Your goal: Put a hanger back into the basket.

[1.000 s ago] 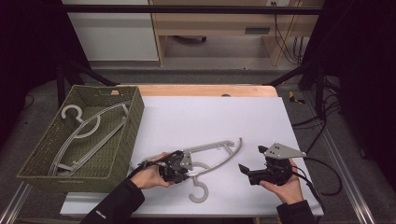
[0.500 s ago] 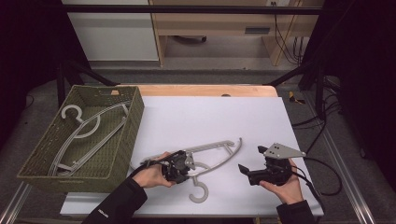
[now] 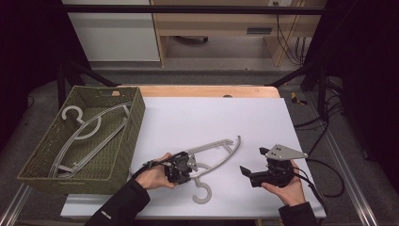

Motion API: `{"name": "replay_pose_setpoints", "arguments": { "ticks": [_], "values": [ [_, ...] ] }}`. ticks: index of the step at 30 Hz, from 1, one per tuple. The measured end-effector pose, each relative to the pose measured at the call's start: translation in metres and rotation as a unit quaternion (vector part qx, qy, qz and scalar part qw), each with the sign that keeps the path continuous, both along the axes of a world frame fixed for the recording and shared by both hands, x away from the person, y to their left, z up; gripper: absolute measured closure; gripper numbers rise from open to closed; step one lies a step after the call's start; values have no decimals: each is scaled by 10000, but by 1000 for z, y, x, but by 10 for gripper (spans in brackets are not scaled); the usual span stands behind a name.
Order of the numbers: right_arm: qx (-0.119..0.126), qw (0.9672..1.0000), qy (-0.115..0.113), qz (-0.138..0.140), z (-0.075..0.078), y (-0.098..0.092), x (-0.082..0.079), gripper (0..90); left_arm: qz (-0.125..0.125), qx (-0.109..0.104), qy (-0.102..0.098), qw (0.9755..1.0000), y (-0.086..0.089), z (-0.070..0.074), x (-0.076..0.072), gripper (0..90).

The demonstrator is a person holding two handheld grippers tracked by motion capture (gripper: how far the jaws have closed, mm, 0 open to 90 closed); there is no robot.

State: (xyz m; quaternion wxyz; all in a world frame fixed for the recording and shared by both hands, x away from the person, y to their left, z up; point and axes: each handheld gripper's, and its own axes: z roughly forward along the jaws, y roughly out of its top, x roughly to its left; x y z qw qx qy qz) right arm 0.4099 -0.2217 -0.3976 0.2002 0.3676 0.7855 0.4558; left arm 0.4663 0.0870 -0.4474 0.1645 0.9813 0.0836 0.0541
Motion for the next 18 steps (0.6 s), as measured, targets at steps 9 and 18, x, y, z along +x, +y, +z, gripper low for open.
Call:
{"name": "replay_pose_setpoints", "arguments": {
  "ticks": [9,18],
  "values": [
    [22,10000,-14,-31,1,-1,-1,56,203,-374,24,9991,6,7,-7,827],
    [34,10000,-12,-13,1,-1,-1,62,395,-797,130,9960,14,17,-14,827]
  ]
}}
